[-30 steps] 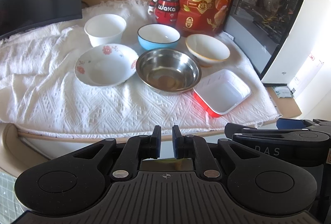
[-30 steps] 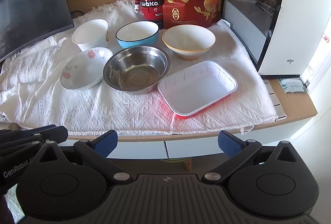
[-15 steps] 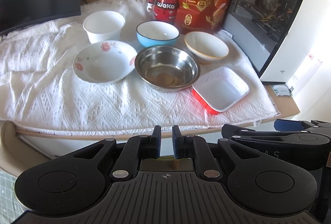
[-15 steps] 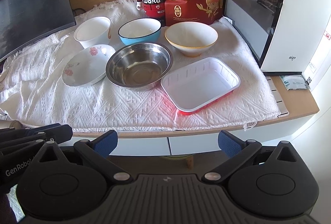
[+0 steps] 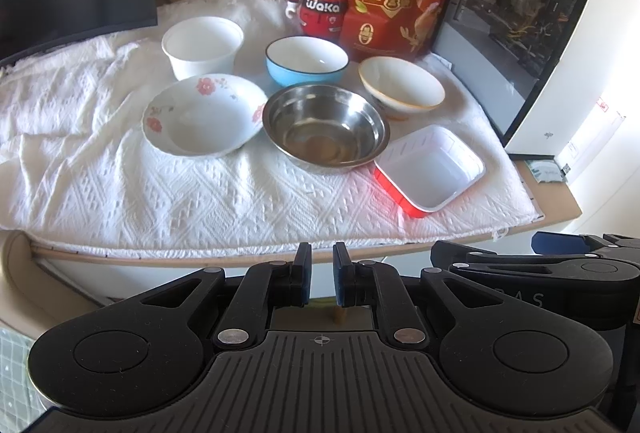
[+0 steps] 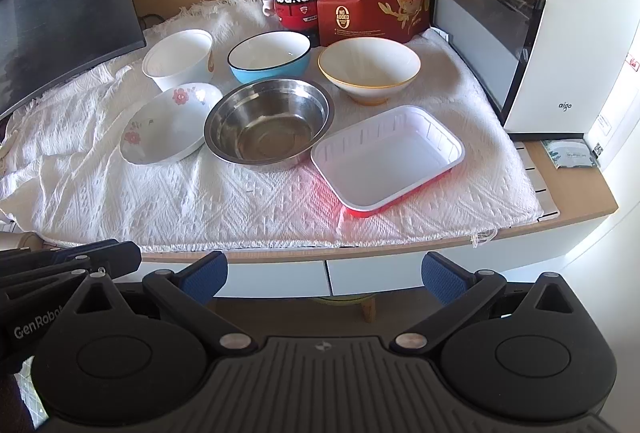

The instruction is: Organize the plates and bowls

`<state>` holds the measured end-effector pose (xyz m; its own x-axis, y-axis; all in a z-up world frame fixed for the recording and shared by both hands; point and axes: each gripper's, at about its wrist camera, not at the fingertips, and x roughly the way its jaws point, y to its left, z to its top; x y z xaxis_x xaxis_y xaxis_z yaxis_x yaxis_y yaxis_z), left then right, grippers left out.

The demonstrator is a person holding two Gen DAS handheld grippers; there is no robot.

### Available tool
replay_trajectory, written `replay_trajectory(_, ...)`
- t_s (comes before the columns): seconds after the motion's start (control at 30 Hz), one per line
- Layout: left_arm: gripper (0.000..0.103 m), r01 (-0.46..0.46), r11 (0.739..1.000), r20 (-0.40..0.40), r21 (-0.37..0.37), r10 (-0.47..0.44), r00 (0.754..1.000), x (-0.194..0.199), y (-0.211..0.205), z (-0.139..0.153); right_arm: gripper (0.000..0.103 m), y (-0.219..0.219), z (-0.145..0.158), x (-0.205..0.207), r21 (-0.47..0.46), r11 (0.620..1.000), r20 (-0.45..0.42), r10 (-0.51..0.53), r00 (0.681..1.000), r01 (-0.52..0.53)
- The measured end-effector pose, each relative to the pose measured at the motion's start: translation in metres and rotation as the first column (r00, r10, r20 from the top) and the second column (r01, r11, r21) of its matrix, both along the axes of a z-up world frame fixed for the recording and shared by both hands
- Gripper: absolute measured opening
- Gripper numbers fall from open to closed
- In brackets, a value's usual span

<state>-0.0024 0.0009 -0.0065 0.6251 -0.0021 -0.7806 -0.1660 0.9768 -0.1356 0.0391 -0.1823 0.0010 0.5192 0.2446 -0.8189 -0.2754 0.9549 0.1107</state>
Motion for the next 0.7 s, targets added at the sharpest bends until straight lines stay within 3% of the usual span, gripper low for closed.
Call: replay_trajectory(0.7, 0.013, -0.015, 1.0, -0.001, -0.004, 0.015, 1.0, 0.0007, 0.0044, 0.0004, 0.103, 0.0011, 0.0014, 0.0007, 0.002, 1.0, 0.003, 0.002, 1.0, -0.002)
